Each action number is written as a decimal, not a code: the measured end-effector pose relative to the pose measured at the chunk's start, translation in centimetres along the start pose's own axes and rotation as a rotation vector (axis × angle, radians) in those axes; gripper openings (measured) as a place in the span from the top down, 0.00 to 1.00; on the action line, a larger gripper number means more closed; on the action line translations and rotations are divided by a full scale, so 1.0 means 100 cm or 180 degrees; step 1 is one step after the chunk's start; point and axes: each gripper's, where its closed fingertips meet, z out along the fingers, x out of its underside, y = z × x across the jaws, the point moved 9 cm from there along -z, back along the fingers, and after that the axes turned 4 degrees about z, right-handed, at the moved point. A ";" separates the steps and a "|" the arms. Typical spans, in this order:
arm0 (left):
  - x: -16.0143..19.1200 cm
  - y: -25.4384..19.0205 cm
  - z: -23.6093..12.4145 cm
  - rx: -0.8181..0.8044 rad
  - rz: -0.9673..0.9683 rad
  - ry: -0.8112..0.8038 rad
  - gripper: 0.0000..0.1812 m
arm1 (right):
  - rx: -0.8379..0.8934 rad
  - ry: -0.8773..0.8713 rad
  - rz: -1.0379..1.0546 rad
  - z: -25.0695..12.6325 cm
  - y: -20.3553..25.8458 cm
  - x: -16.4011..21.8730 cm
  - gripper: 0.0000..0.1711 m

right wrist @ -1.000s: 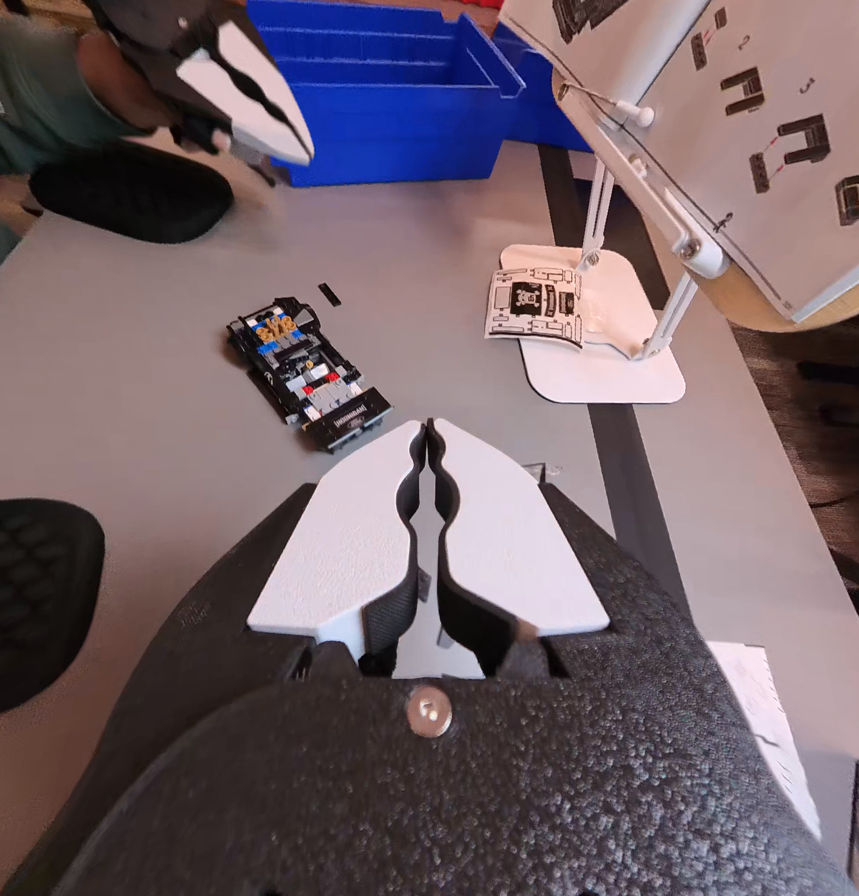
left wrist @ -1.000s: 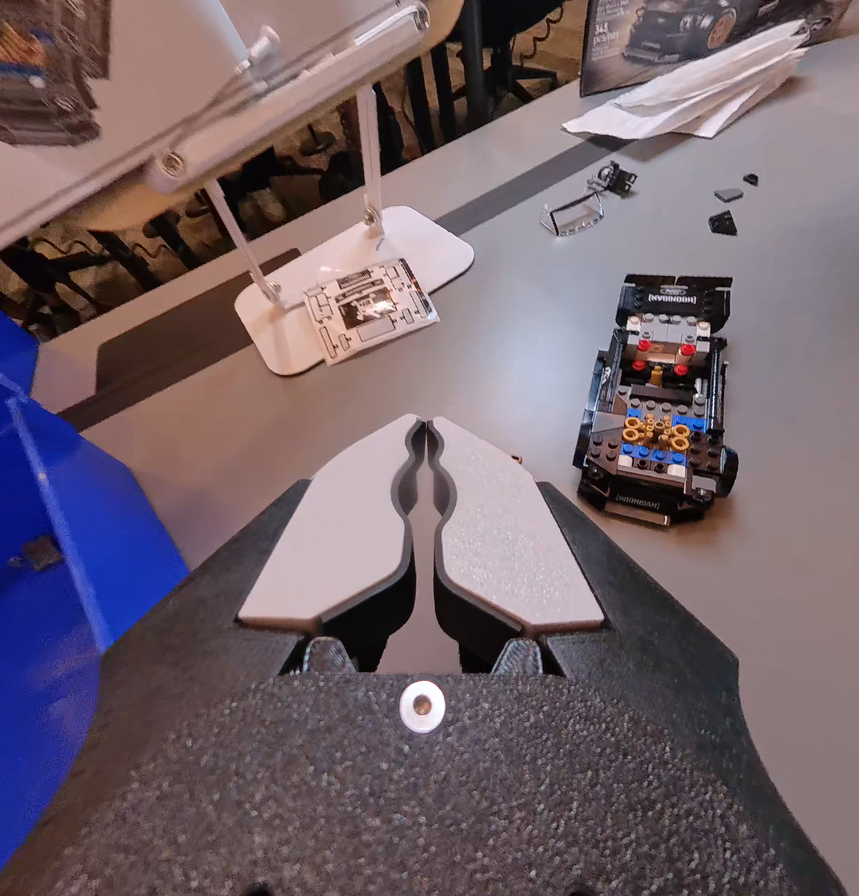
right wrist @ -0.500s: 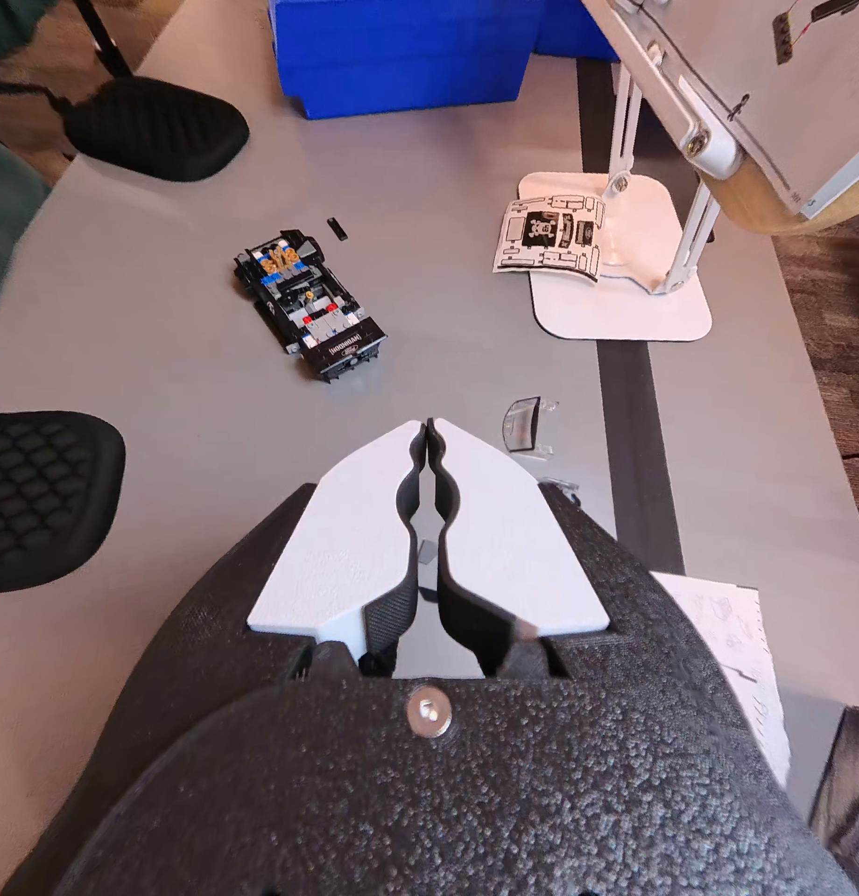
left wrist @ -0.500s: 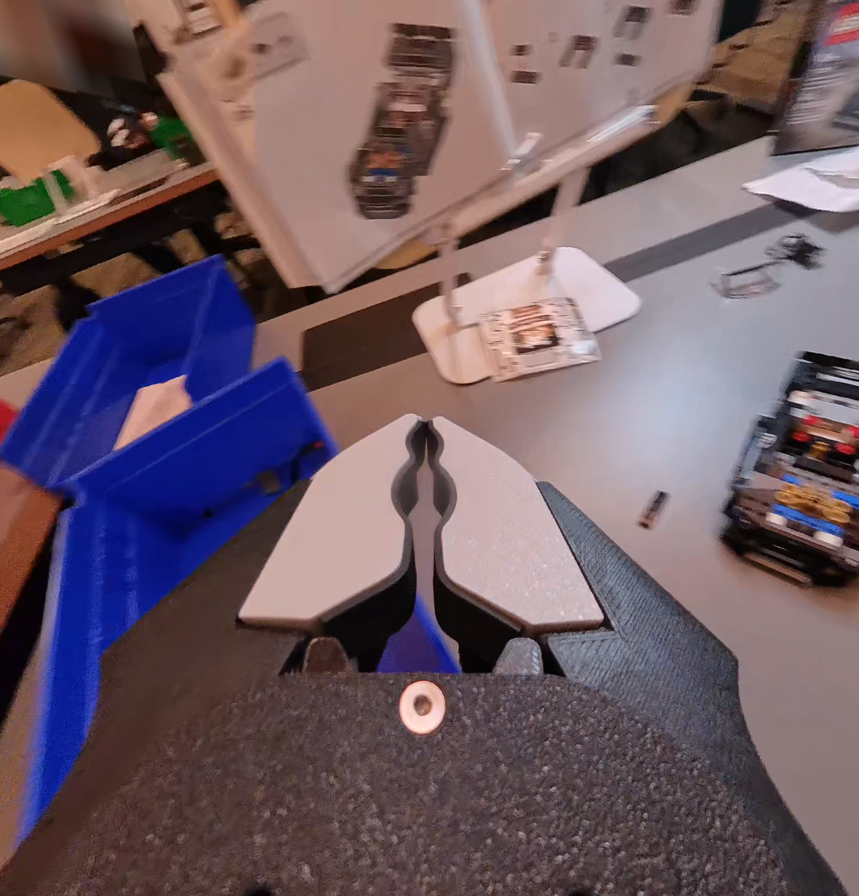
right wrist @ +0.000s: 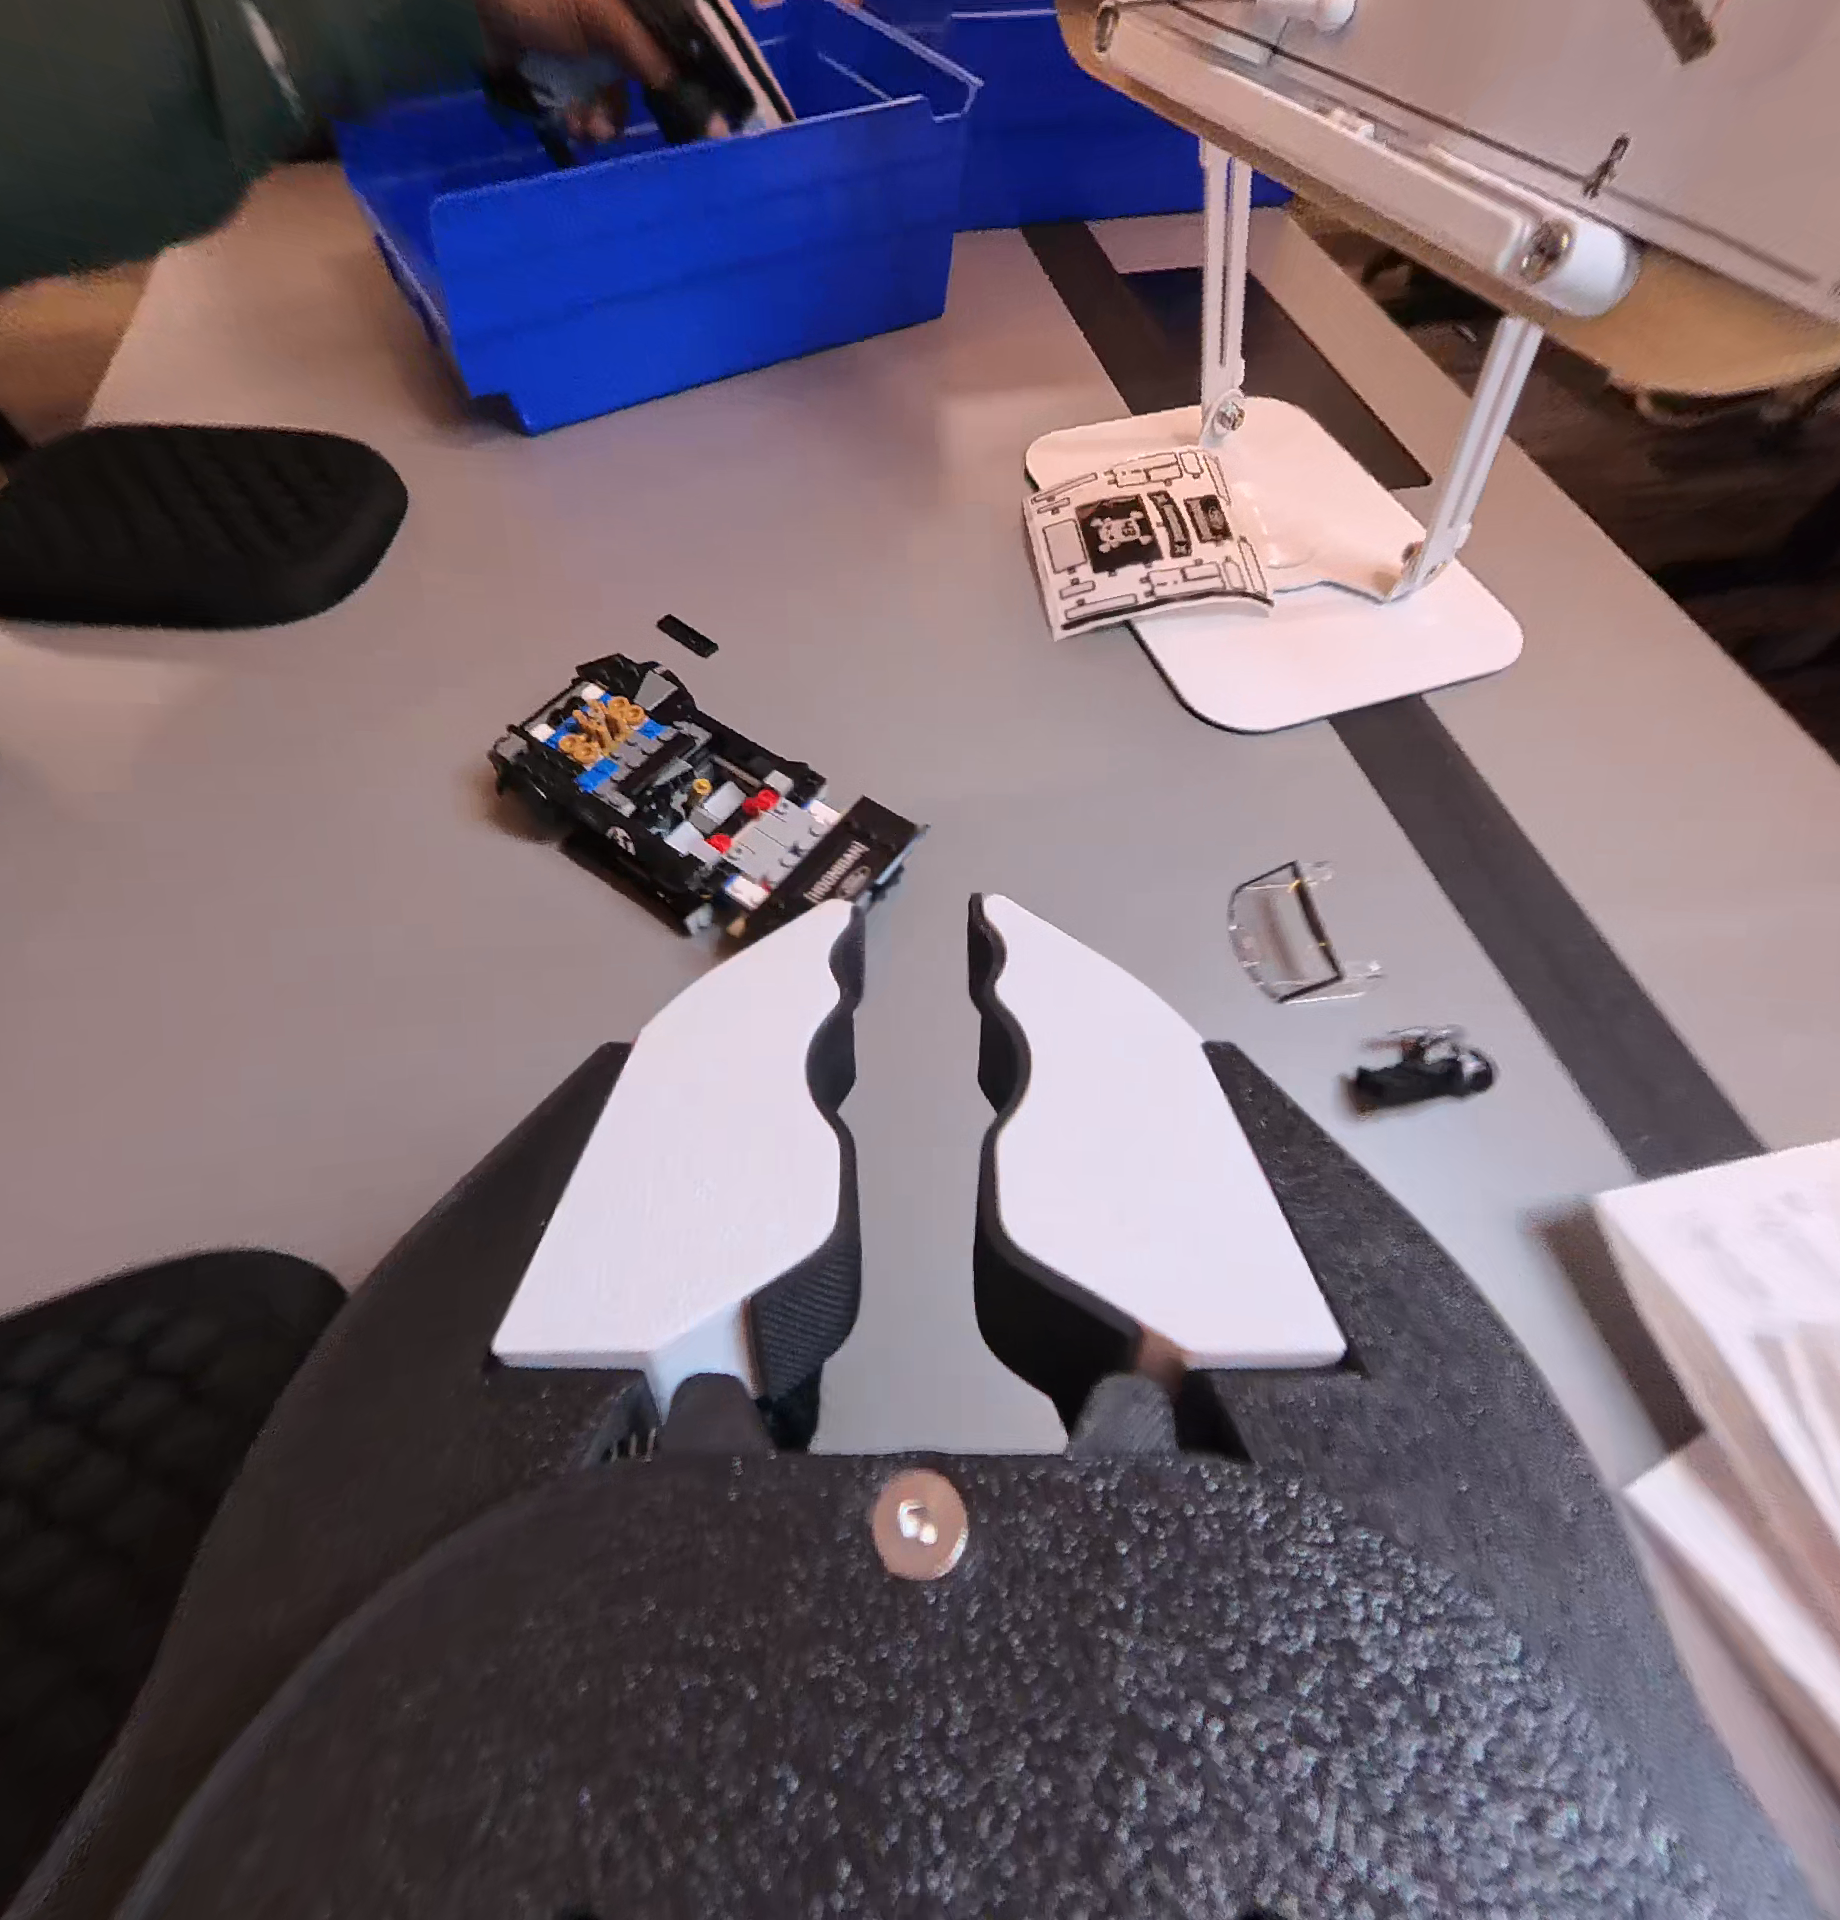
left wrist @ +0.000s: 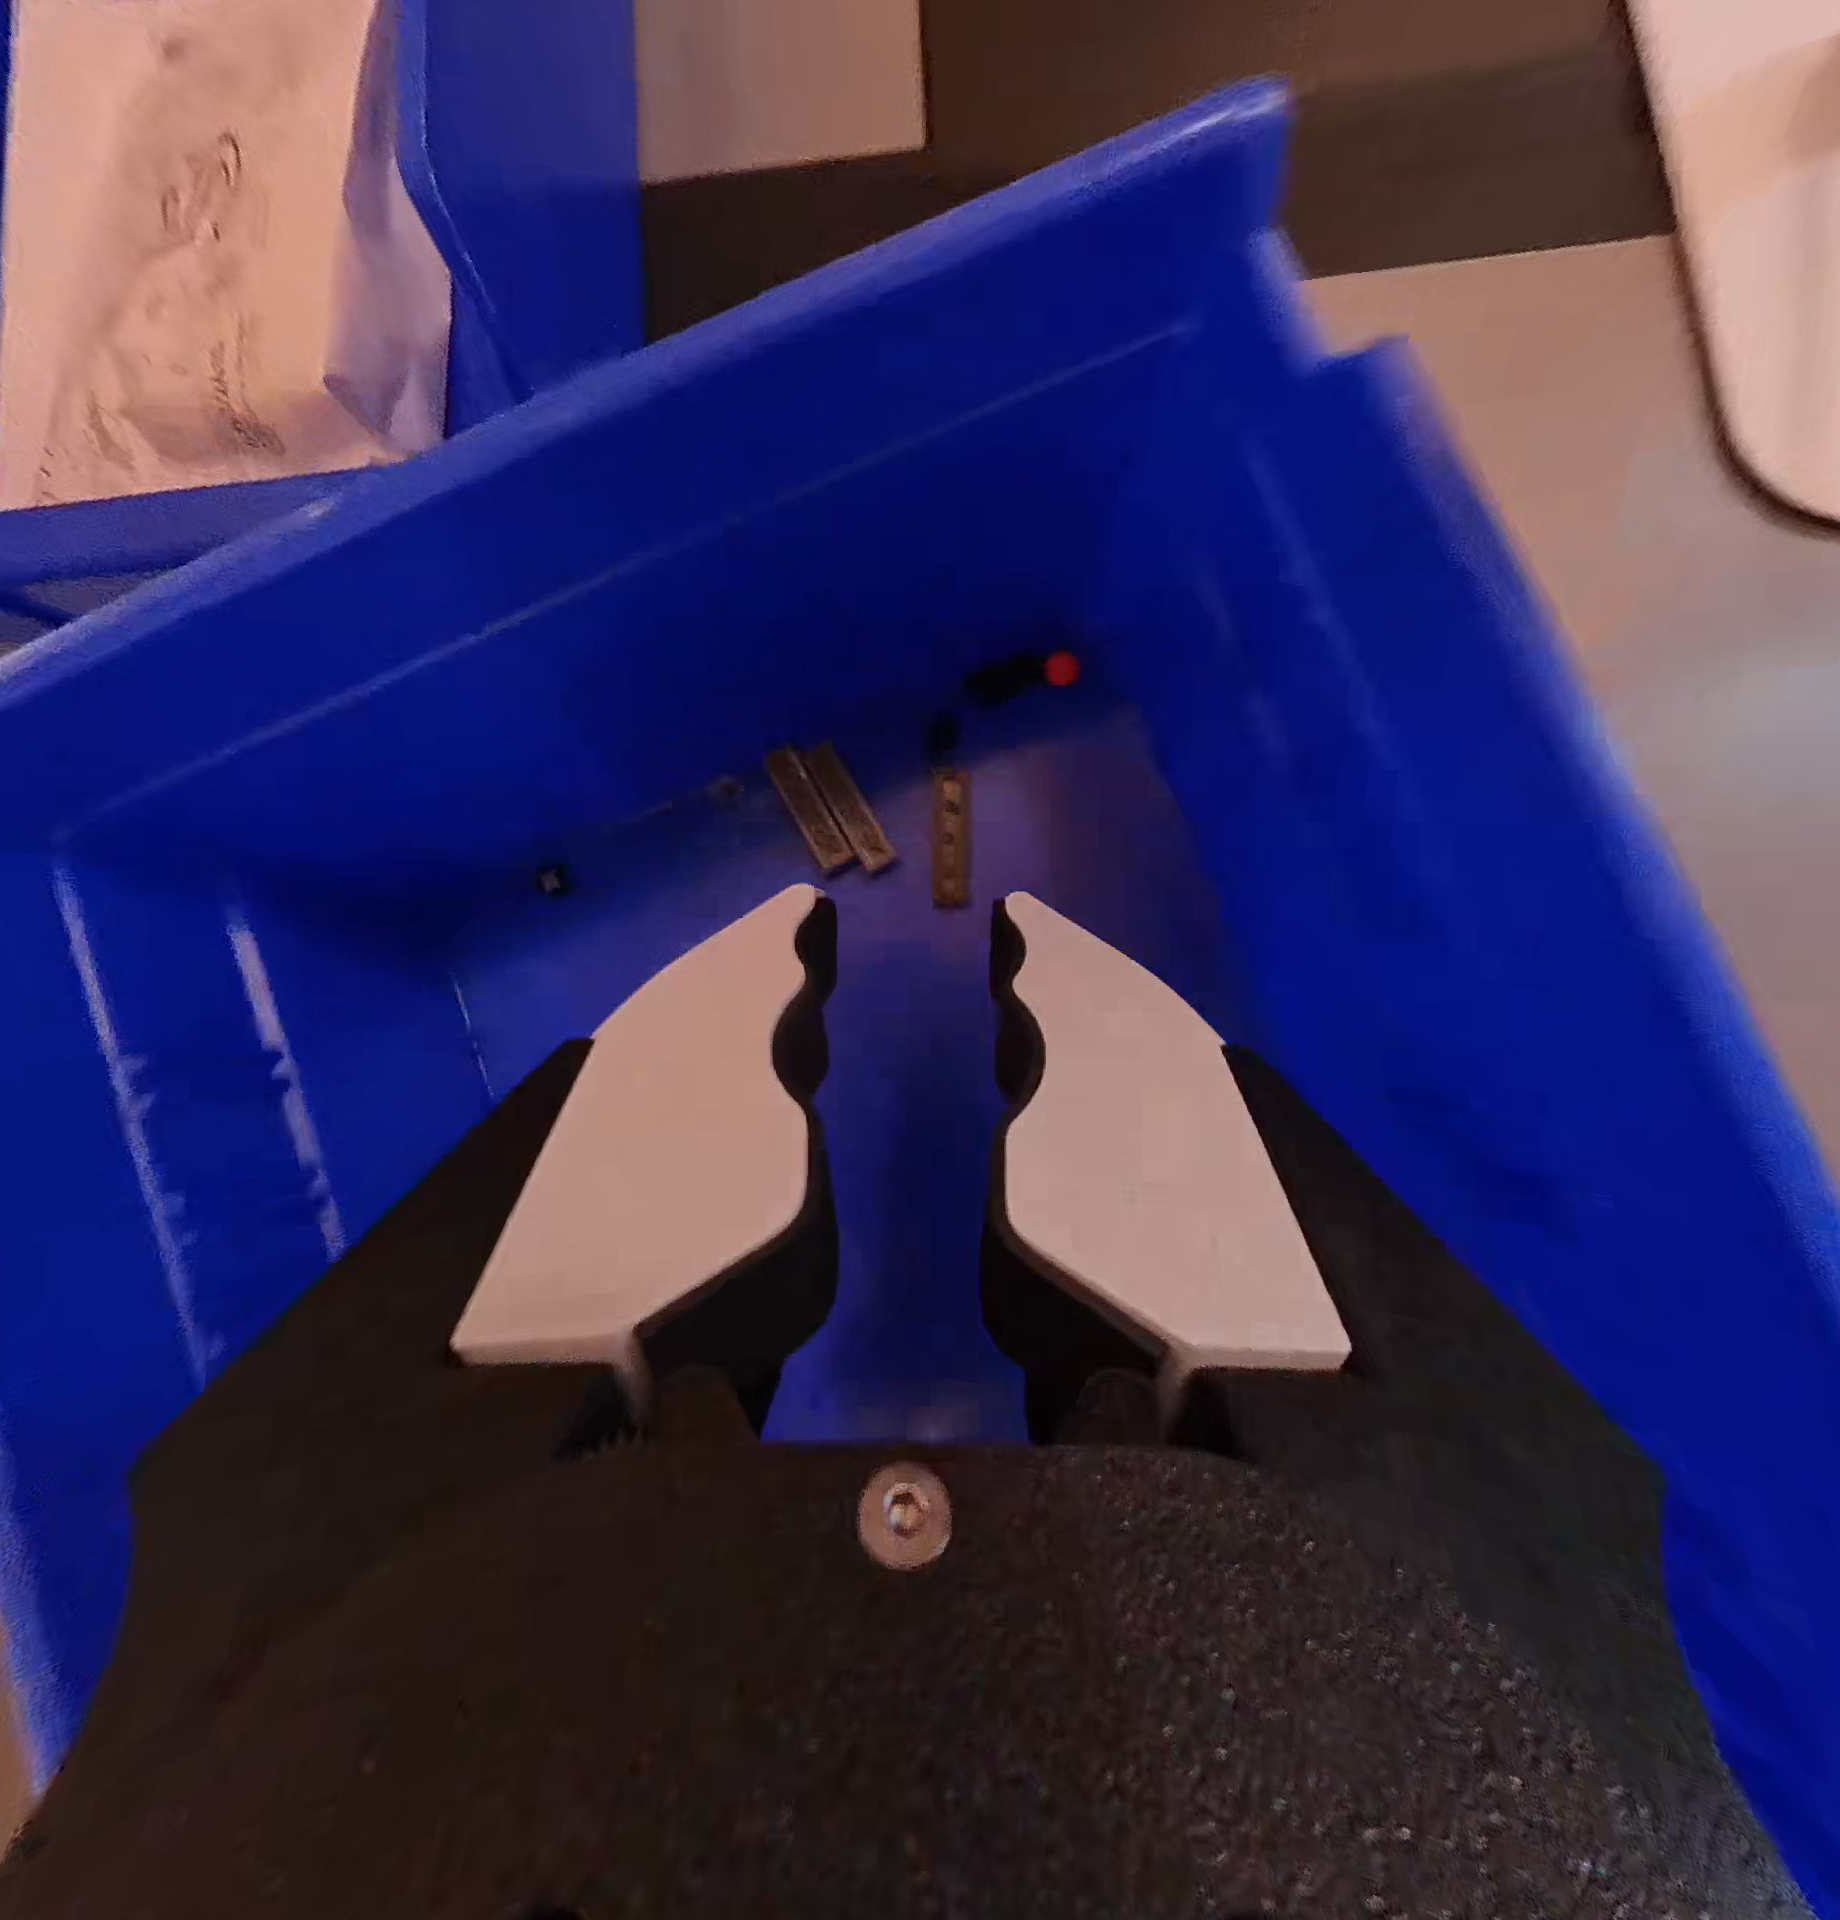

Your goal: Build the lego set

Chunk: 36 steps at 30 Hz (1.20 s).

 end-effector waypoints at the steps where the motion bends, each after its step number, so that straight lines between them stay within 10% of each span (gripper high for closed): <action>1: -0.003 0.005 0.012 0.0004 -0.0038 0.0078 0.84 | 0.0055 -0.0035 0.0069 0.001 0.008 0.003 0.88; 11: -0.007 0.028 0.059 0.0201 -0.0186 0.0473 0.90 | 0.0330 -0.0176 0.0549 -0.009 0.061 0.037 0.88; 36: 0.014 0.032 0.015 0.0504 0.0134 0.0212 0.89 | 0.0165 -0.0133 0.0675 0.011 0.082 0.046 0.89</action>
